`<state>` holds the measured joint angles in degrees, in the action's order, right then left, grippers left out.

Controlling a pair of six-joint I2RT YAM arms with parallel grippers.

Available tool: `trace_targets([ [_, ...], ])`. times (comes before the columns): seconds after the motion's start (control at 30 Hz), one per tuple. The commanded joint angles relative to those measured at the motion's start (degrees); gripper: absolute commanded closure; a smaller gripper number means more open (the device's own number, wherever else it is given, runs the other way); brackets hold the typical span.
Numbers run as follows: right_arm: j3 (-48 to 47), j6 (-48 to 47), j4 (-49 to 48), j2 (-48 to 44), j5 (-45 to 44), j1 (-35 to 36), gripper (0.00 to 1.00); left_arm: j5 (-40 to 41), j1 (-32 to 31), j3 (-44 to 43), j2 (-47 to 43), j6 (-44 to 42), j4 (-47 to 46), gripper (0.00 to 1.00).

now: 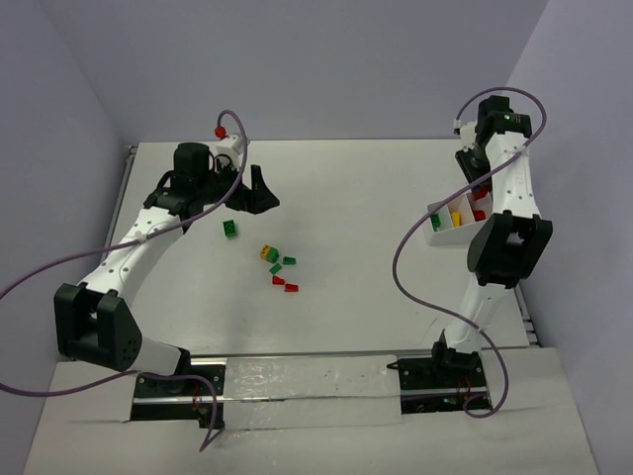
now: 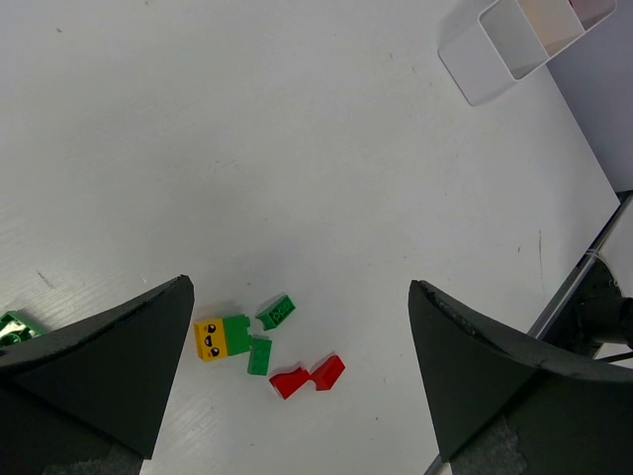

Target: Sort the legos into containers by color

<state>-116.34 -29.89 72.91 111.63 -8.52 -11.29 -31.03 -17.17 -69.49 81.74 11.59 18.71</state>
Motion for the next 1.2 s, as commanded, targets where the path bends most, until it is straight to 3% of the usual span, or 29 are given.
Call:
trace_targets([
  [0.0, -4.0, 0.3, -1.9, 2.1, -0.7, -0.9, 0.96, 0.6, -0.1, -3.1, 0.5, -0.7, 0.4, 0.01],
  [0.5, -5.2, 0.1, -3.0, 5.6, 0.4, -1.5, 0.91, 2.0, -0.1, -4.1, 1.4, -0.6, 1.2, 0.01],
  [0.83, -6.3, 0.1, -3.1, 7.3, 0.1, -1.8, 0.82, 2.1, -0.1, -4.3, 1.8, -0.5, 1.4, 0.01],
  [0.93, -6.2, 0.2, -3.3, 7.8, 0.0, -1.9, 0.76, 2.1, -0.1, -4.4, 1.9, -0.6, 1.5, 0.01],
  [1.07, -6.0, 0.1, -3.8, 8.2, 0.1, -2.1, 0.60, 2.2, -0.1, -4.5, 2.2, -0.6, 1.7, 0.01],
  [1.17, -6.1, 0.2, -3.8, 8.4, 0.0, -2.2, 0.41, 2.4, -0.1, -4.6, 2.4, -0.6, 1.8, 0.01],
])
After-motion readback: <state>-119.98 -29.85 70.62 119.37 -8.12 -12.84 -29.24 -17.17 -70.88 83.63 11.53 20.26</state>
